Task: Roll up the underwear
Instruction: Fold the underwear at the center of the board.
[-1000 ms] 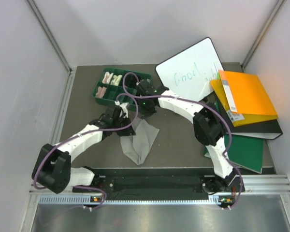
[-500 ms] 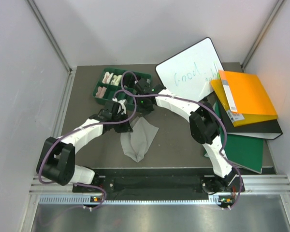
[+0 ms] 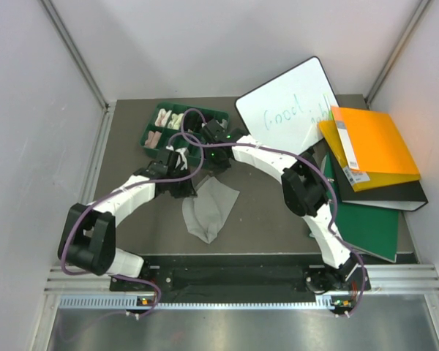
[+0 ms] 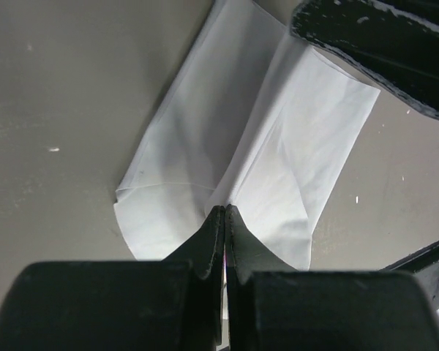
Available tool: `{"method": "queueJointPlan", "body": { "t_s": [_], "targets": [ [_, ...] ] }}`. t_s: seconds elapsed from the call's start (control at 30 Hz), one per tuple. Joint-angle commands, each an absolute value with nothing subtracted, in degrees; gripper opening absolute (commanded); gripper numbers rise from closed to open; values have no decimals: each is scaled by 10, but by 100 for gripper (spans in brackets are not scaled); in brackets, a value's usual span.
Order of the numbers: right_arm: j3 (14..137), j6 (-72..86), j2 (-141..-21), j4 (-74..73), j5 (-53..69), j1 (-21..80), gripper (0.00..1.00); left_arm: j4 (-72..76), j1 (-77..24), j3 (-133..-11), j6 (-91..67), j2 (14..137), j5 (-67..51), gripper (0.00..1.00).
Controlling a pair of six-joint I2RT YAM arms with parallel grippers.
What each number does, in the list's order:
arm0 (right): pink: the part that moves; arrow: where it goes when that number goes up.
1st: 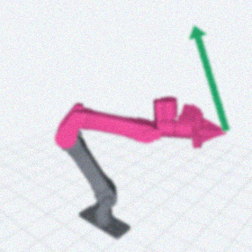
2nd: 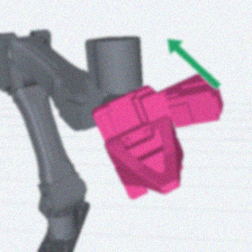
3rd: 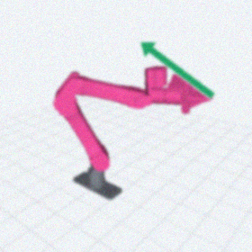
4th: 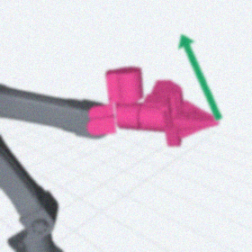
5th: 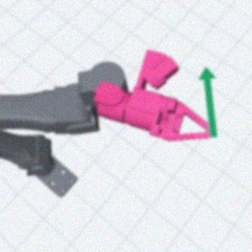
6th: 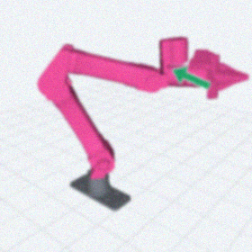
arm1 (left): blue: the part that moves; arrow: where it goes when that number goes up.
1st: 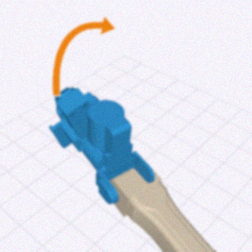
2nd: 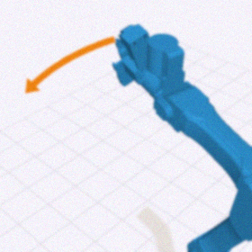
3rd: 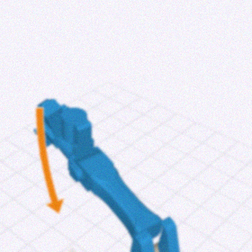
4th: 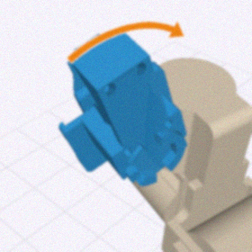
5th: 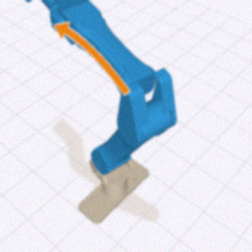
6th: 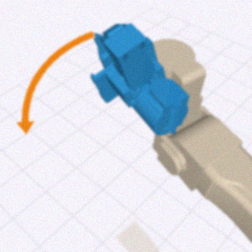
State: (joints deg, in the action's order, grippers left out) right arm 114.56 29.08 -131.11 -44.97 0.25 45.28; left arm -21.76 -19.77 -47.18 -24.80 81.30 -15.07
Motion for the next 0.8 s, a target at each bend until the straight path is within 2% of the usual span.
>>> {"method": "queueJointPlan", "body": {
  "t_s": [0.0, 0.77],
  "targets": [
    [1179, 281, -1317, -423, -23, 454, 0, -249, -181, -492, -236, 828, -142, 0],
    [1180, 292, -1339, -390, -15, 454, 2, -252, -161, -505, -236, 877, -81, 0]
  ]
}}
